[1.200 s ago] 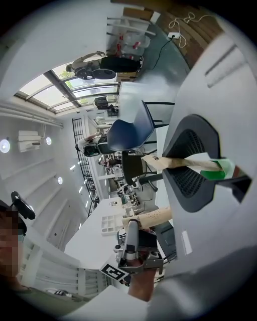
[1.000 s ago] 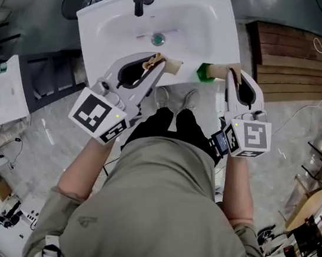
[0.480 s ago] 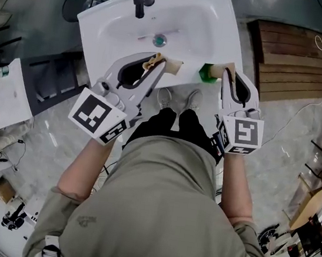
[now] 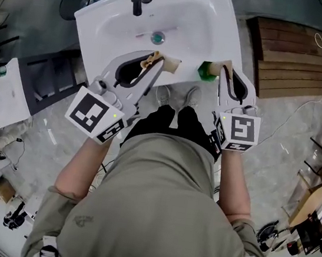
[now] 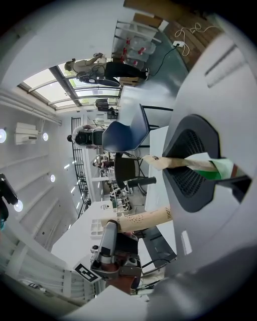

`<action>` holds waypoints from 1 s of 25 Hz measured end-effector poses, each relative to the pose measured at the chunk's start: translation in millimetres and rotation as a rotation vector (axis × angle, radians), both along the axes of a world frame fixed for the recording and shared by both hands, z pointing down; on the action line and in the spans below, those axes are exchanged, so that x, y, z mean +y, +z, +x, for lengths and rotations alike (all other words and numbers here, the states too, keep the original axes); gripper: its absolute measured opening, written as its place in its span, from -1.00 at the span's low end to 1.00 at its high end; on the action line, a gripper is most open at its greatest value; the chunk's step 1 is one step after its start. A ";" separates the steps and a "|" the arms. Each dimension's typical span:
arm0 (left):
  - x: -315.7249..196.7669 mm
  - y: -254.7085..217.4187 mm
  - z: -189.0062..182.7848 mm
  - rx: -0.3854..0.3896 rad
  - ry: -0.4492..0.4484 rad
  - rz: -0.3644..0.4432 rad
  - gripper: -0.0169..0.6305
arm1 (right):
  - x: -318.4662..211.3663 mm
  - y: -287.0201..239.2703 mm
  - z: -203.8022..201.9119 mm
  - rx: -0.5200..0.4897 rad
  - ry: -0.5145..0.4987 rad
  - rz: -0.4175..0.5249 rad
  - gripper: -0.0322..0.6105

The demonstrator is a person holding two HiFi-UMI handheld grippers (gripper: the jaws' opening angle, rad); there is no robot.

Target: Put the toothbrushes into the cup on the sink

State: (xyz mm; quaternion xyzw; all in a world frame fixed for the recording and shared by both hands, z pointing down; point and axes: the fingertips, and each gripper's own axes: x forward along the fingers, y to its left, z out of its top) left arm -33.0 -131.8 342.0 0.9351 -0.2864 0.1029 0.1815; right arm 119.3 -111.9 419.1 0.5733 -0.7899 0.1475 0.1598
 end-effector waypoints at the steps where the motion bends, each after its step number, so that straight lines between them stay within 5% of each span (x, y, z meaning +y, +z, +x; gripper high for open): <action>1: -0.2 0.3 0.1 -0.001 0.000 0.000 -0.80 | 0.1 1.4 -0.3 0.002 -0.001 -0.001 -0.75; 25: 3.2 -2.1 9.2 0.000 -0.007 0.004 -0.80 | 5.2 9.4 1.6 -0.019 -0.015 -0.010 -0.74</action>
